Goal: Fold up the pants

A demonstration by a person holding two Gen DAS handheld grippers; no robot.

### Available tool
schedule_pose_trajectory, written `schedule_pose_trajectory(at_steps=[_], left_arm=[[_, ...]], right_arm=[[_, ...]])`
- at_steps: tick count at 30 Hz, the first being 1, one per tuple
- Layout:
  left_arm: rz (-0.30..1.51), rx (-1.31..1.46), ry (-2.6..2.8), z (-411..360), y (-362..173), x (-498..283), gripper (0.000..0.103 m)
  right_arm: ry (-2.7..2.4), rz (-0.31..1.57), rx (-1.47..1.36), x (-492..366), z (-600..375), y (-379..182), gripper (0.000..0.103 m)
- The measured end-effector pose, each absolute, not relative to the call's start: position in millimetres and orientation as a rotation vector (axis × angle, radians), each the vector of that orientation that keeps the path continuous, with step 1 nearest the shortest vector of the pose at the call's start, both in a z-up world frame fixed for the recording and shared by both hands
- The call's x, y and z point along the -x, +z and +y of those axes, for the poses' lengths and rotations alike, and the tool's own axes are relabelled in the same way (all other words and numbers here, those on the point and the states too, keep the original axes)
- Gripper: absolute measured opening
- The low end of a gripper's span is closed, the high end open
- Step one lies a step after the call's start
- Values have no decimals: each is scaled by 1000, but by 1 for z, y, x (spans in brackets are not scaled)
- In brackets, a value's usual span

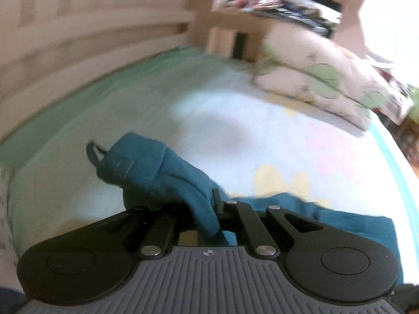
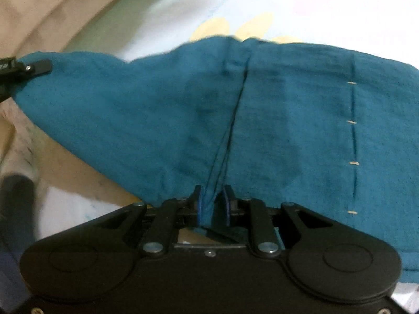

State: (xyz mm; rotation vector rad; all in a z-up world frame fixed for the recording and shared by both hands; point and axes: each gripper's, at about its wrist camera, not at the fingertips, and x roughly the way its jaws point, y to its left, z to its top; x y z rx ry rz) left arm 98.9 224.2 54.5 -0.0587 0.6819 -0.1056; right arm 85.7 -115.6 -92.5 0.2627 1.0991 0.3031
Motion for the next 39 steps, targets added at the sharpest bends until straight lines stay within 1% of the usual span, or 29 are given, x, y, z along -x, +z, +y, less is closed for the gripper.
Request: schedule_pose_trajectory(at_steps=[3, 7, 10, 11, 16, 20, 24, 28, 30, 33, 36, 39], left_arm=[[637, -28, -196, 178, 72, -91, 5], [638, -102, -339, 113, 68, -84, 5], [700, -119, -437, 59, 43, -83, 9], [724, -110, -463, 46, 33, -83, 13], [907, -130, -589, -17, -27, -89, 14], [887, -200, -594, -33, -38, -75, 14], [841, -247, -602, -29, -28, -66, 14], [794, -289, -620, -32, -11, -50, 15], [791, -303, -629, -34, -11, -45, 15], [791, -291, -634, -36, -13, -41, 15], [777, -272, -624, -34, -13, -39, 15], [796, -179, -631, -25, -8, -46, 15]], right_arm=[[253, 1062, -282, -79, -146, -81, 28], [150, 1044, -319, -68, -195, -75, 28], [63, 1056, -357, -61, -230, -76, 28], [42, 1062, -373, -59, -240, -78, 28], [-39, 1102, -406, -50, -269, -87, 28], [-63, 1105, -400, -49, -274, -89, 28], [-87, 1106, -417, -55, -279, -93, 28], [-107, 1085, -418, -51, -283, -84, 28], [-118, 1077, -424, -51, -290, -82, 29], [-125, 1068, -429, -47, -295, -73, 29], [-86, 1087, -420, -46, -293, -75, 29], [-34, 1113, -408, -46, -288, -81, 29]])
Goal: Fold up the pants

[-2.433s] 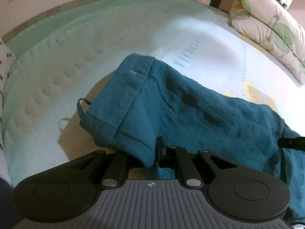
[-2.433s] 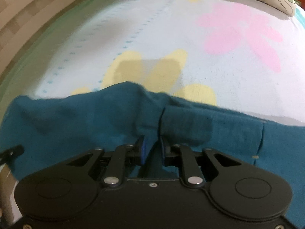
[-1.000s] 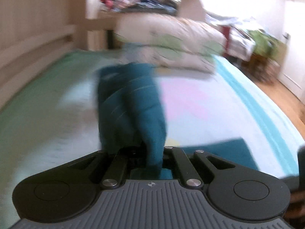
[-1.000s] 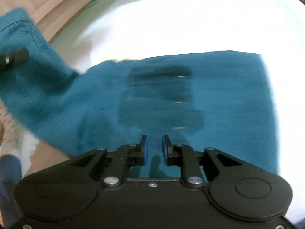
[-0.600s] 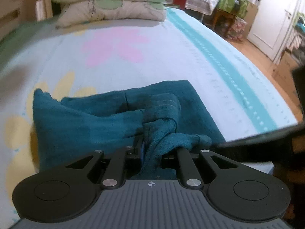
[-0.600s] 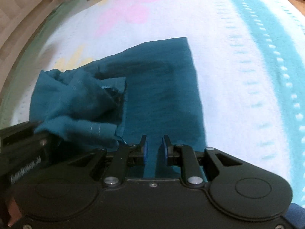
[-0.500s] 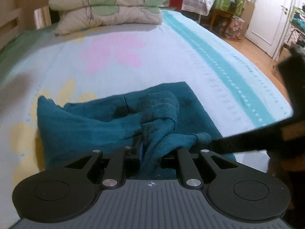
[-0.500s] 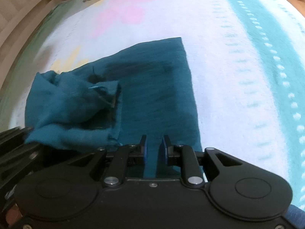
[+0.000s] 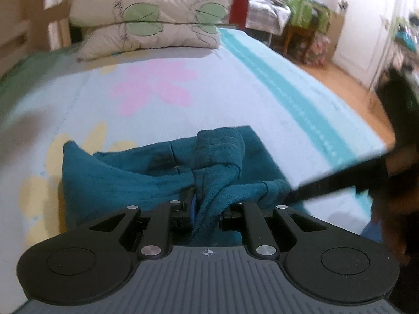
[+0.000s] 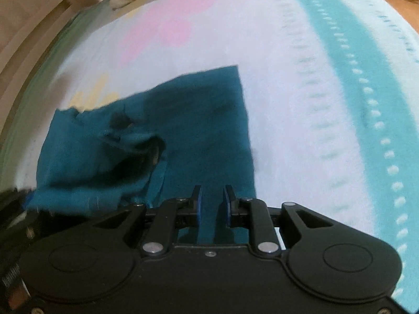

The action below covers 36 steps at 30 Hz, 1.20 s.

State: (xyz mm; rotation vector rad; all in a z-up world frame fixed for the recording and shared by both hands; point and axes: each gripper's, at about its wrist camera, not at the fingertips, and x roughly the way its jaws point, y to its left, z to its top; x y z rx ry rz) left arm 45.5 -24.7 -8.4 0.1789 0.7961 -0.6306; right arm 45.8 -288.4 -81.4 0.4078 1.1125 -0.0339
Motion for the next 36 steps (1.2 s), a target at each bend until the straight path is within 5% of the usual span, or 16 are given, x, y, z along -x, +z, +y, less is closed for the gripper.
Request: schedule_pose_trajectory(at_steps=[13, 18, 28, 36], left_arm=[[888, -61, -680, -16, -1, -60, 15], [907, -82, -712, -20, -8, -51, 24], [988, -63, -781, -27, -33, -47, 24], [994, -36, -801, -29, -33, -49, 53]], right_arm=[[149, 1057, -569, -77, -260, -108, 29], [117, 987, -614, -98, -277, -103, 29], [46, 1069, -574, -104, -298, -114, 29], [21, 1073, -543, -101, -308, -116, 27]])
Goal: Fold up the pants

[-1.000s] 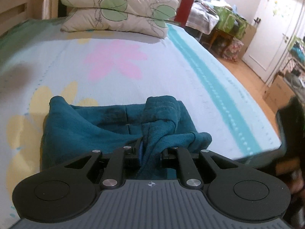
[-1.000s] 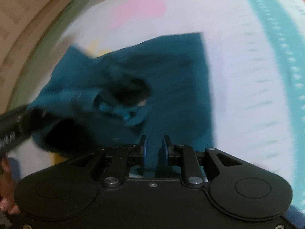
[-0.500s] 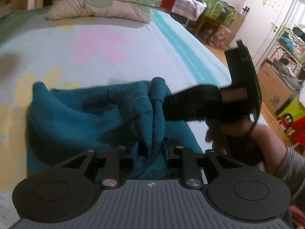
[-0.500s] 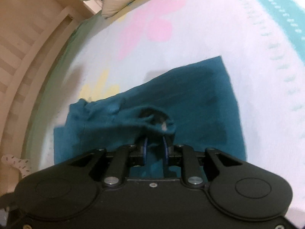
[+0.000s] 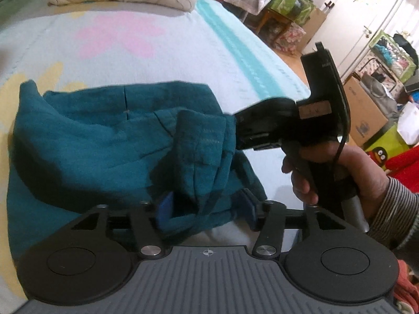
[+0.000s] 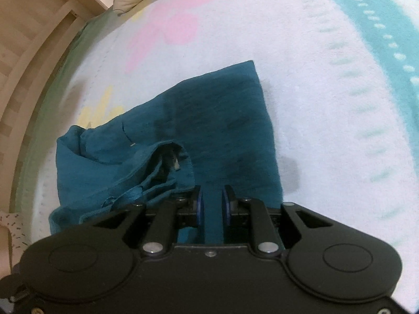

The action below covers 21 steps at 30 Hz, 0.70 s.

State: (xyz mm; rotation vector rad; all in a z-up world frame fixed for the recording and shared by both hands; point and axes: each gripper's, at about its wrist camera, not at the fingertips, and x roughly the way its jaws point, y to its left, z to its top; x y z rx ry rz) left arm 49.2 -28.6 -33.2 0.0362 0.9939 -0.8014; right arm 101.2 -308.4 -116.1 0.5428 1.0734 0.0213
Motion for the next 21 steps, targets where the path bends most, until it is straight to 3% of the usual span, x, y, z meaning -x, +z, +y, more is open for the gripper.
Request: schedule_pose_trajectory(at_steps=[8, 13, 17, 21], left_arm=[[822, -107, -823, -23, -2, -29, 53], [829, -97, -737, -10, -7, -43, 53], [904, -79, -610, 3, -25, -66, 53], [977, -128, -530, 11, -48, -78, 53]], right_arm=[[-33, 1056, -533, -95, -313, -114, 28], [-55, 1008, -533, -92, -312, -102, 30], [-18, 944, -552, -87, -308, -89, 57], [50, 920, -588, -89, -300, -86, 63]])
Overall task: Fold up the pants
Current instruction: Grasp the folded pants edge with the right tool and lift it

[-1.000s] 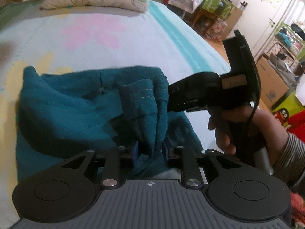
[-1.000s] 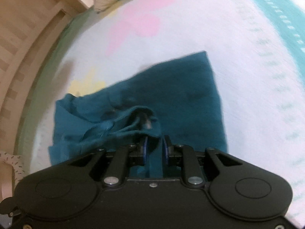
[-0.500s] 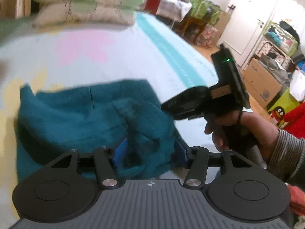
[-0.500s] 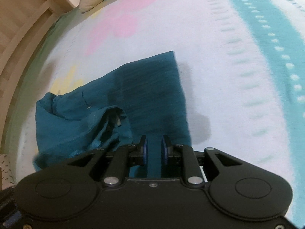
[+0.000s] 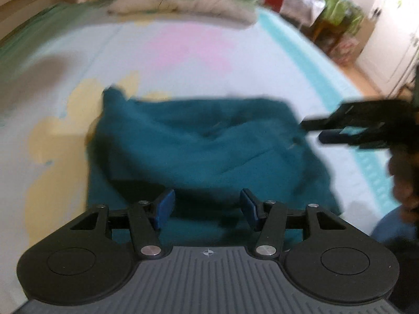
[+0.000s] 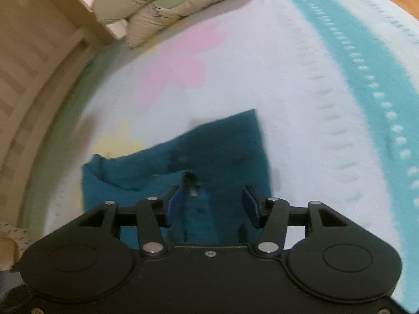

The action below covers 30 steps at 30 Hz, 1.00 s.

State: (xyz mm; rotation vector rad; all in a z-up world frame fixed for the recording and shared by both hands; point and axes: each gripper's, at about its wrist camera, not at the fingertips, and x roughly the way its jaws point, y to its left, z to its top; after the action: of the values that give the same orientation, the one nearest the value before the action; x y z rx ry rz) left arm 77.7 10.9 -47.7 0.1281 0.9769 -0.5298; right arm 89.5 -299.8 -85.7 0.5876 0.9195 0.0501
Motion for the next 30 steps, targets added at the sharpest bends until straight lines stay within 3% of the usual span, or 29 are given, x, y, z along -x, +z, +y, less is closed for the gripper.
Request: schedule_pose_trajectory(at_steps=[5, 19, 20, 21, 23, 30], left_arm=[[1099, -150, -512, 22, -76, -83, 53], [1068, -147, -564, 32, -75, -81, 53], [1068, -146, -563, 32, -74, -82, 53], [1067, -145, -562, 31, -75, -80, 53], [1064, -141, -559, 33, -74, -81, 53], [968, -55, -519, 57, -46, -80, 53]], right_arm=[[97, 1012, -613, -100, -291, -104, 66], [256, 1148, -718, -115, -285, -146, 69], [265, 1154, -719, -117, -284, -145, 65], [270, 1162, -718, -118, -283, -146, 49], [277, 1178, -712, -117, -277, -147, 26], [336, 880, -368, -88, -229, -46, 22]])
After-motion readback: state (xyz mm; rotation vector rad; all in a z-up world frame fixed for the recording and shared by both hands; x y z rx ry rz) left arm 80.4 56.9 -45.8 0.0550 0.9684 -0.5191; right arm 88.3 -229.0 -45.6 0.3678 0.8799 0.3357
